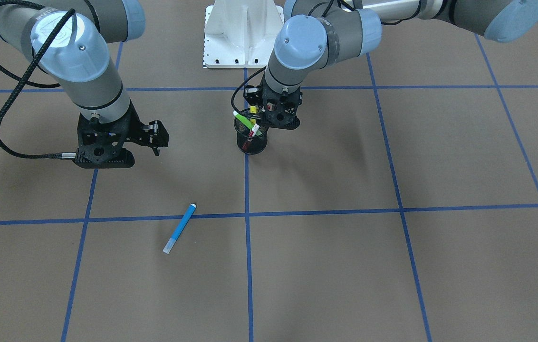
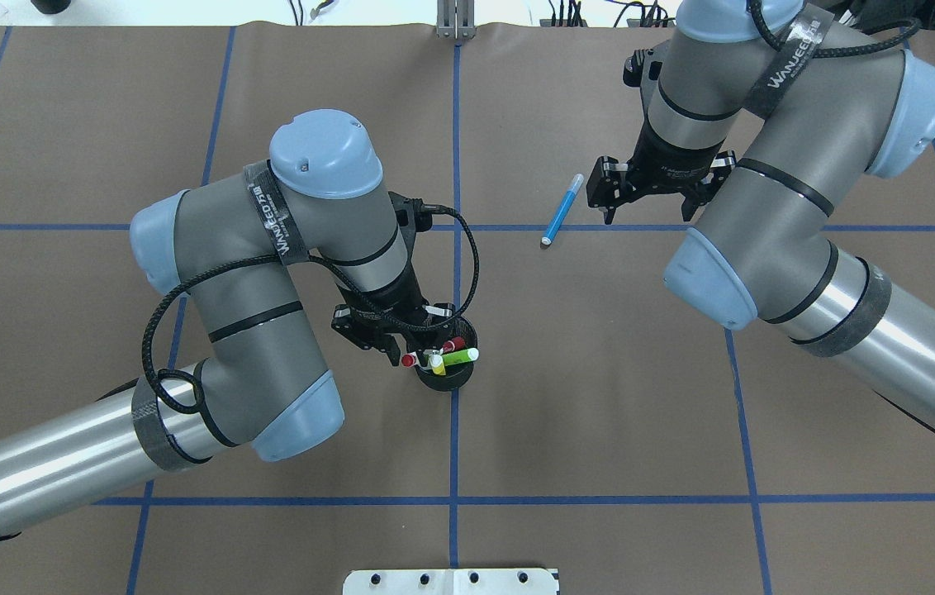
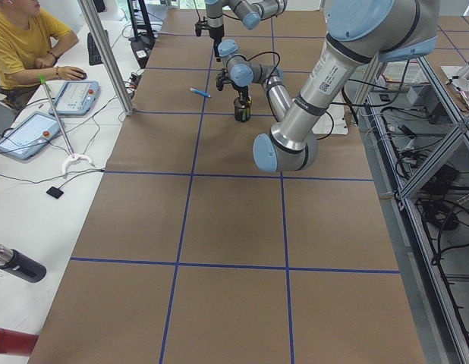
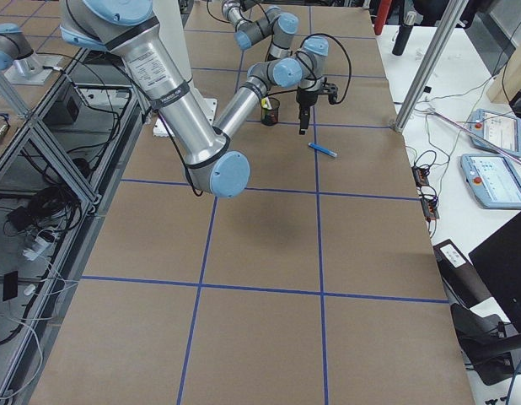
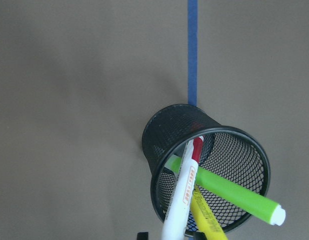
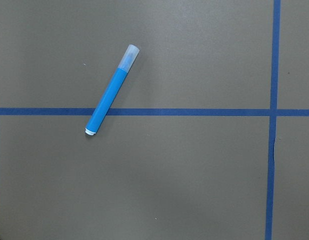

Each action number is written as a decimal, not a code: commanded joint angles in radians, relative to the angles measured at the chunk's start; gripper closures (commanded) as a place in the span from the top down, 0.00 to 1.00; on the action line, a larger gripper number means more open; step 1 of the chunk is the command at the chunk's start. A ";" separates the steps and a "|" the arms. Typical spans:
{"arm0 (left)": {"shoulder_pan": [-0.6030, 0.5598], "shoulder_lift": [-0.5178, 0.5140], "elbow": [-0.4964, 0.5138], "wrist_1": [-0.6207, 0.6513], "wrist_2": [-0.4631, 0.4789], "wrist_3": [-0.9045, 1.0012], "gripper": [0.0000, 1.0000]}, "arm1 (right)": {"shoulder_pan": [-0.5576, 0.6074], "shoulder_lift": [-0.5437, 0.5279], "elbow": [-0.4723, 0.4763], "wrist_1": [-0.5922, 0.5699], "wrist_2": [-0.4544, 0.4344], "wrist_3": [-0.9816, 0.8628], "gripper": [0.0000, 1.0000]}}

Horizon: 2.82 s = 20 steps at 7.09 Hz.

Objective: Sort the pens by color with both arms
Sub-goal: 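Lift the red-capped marker up out of the cup with the left gripper, then carry the red-capped marker farther away and lay it beside the blue marker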

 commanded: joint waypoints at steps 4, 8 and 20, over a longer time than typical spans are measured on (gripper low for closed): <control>0.001 0.001 0.014 -0.021 -0.001 0.000 0.21 | -0.001 0.001 0.000 0.001 -0.001 0.000 0.99; 0.001 -0.009 0.002 -0.023 -0.006 0.000 0.16 | -0.001 0.001 0.000 0.001 -0.001 0.000 0.99; -0.113 -0.009 -0.059 -0.281 0.146 -0.014 0.00 | -0.001 -0.005 0.001 0.007 -0.004 0.000 0.99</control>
